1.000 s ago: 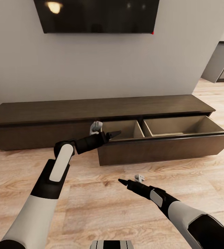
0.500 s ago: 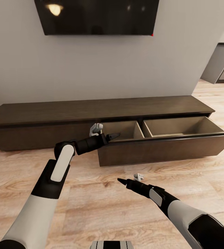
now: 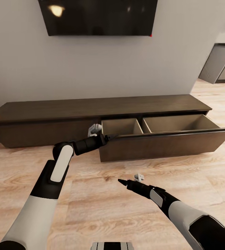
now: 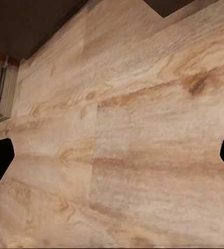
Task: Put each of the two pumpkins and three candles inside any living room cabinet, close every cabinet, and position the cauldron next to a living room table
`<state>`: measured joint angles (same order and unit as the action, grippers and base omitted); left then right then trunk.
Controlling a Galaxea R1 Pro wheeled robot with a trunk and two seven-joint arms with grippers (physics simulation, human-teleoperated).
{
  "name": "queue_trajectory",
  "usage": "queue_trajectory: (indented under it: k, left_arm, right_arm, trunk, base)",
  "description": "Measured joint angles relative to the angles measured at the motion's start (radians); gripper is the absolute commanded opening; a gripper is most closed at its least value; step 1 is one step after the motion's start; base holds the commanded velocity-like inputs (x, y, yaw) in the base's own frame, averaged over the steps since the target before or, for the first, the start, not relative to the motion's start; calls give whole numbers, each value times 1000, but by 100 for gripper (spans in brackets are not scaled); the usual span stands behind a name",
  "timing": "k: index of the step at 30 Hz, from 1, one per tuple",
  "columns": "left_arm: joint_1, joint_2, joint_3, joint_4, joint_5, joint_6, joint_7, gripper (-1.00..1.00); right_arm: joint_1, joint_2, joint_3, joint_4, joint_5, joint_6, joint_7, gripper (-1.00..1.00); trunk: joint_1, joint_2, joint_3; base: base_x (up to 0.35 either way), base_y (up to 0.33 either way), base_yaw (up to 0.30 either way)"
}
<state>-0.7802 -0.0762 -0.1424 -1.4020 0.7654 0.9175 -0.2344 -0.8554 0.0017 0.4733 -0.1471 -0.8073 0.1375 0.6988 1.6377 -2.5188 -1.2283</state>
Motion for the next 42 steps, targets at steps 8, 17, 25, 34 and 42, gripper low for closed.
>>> queue_trajectory:
  k: [8,17,25,34,42]
  left_arm:
    - [0,0,0,4,0,1,3,100]
    - [0,0,15,23,0,1,32,100]
    - [0,6,18,26,0,1,48,100]
    - [0,16,22,34,-4,38,188,100]
    - [0,73,61,52,-9,74,240,100]
  right_arm:
    - [0,0,0,0,49,0,0,100]
    - [0,0,-1,0,75,-1,-1,100]
    - [0,0,-1,0,76,0,-2,100]
    - [0,0,-1,0,77,0,-3,100]
    - [0,0,0,0,77,-1,-3,100]
  trunk:
    - [0,0,9]
    - [0,0,13]
    - [-2,1,30]
    - [-7,3,77]
    - [-10,5,121]
  base:
    - [-294,0,11]
    - [-100,0,11]
    - [-8,0,1]
    - [-1,0,7]
    - [0,0,66]
